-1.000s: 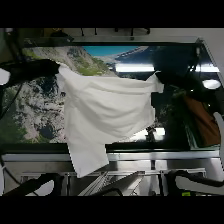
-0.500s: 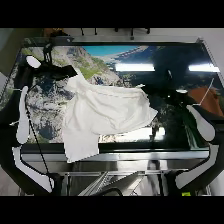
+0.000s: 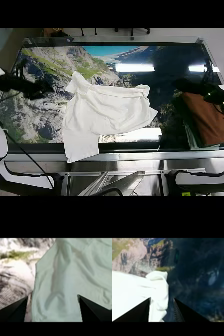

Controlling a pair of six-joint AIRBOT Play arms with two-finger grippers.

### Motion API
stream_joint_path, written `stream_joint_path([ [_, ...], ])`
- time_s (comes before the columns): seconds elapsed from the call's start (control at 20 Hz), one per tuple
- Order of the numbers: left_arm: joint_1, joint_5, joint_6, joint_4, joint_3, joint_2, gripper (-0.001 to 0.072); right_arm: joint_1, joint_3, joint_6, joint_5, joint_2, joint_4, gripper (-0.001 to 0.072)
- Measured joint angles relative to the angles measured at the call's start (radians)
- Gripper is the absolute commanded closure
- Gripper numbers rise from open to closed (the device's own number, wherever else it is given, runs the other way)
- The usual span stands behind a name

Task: Fold the shirts.

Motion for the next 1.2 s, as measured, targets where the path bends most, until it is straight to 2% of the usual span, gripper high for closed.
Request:
stream_joint_path([
  [0.3, 0.094, 0.114, 0.104, -0.004, -0.445, 0.092, 0.0007, -0.051, -0.073, 0.037, 0.091, 0.048, -0.052, 0.0374],
  [0.65, 0.032, 0.246, 0.182, -0.050, -0.623, 0.096, 0.0007, -0.056, -0.087, 0.043, 0.116, 0.055, -0.022, 0.0374],
  [0.7, 0.017, 0.254, 0.189, -0.064, -0.623, 0.084, 0.0098, -0.056, -0.088, 0.043, 0.116, 0.055, -0.021, 0.0375],
  [0.75, 0.000, 0.260, 0.200, -0.077, -0.618, 0.066, 0.0295, -0.056, -0.088, 0.043, 0.121, 0.055, -0.020, 0.0374],
  [0.85, -0.029, 0.248, 0.219, -0.103, -0.591, 0.018, 0.0596, -0.056, -0.088, 0.043, 0.130, 0.055, -0.018, 0.0374],
  [0.9, -0.042, 0.233, 0.227, -0.105, -0.572, -0.007, 0.0690, -0.056, -0.088, 0.043, 0.137, 0.055, -0.018, 0.0374],
  [1.2, -0.019, 0.175, 0.244, -0.105, -0.465, -0.044, 0.0691, -0.058, -0.089, 0.063, 0.167, 0.056, -0.067, 0.0375],
])
